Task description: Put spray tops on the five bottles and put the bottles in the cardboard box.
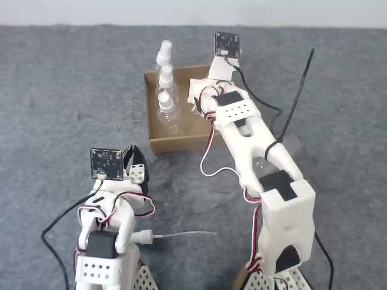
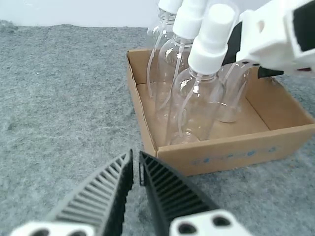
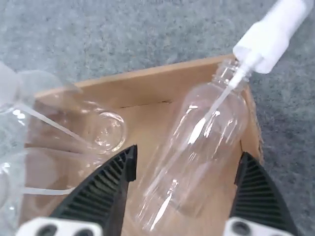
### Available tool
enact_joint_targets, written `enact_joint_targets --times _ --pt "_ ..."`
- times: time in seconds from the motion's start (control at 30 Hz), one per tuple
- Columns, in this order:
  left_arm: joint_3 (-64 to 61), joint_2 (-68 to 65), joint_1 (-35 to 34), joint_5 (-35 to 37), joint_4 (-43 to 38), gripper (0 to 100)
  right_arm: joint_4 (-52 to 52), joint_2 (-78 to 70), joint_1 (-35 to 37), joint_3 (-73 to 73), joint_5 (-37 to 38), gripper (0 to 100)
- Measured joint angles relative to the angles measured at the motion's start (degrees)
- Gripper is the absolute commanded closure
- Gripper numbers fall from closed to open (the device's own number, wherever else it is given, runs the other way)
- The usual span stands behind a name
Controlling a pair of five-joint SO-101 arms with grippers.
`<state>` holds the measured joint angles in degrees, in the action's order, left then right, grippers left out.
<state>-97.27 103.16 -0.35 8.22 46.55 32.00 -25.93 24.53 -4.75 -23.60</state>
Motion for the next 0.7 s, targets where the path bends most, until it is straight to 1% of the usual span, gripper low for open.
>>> enact_joint_targets --times 0.3,0.37,0.53,0.6,0.7 --pt "0.0 0.0 0.0 0.0 0.97 98 -4.48 -4.31 0.18 0.0 0.0 73.9" --pt "0.0 0.0 0.0 0.0 1.41 98 -5.27 -5.01 0.18 0.0 0.0 78.4" --pt "0.0 0.0 0.0 0.0 1.58 98 -5.8 -5.27 -0.26 0.0 -0.09 94.6" --pt "0.0 0.0 0.0 0.0 1.58 98 -5.8 -5.27 -1.05 0.0 -0.09 98.0" --pt "0.0 0.0 0.0 0.0 1.58 98 -5.8 -5.27 -2.29 0.0 -0.09 99.1"
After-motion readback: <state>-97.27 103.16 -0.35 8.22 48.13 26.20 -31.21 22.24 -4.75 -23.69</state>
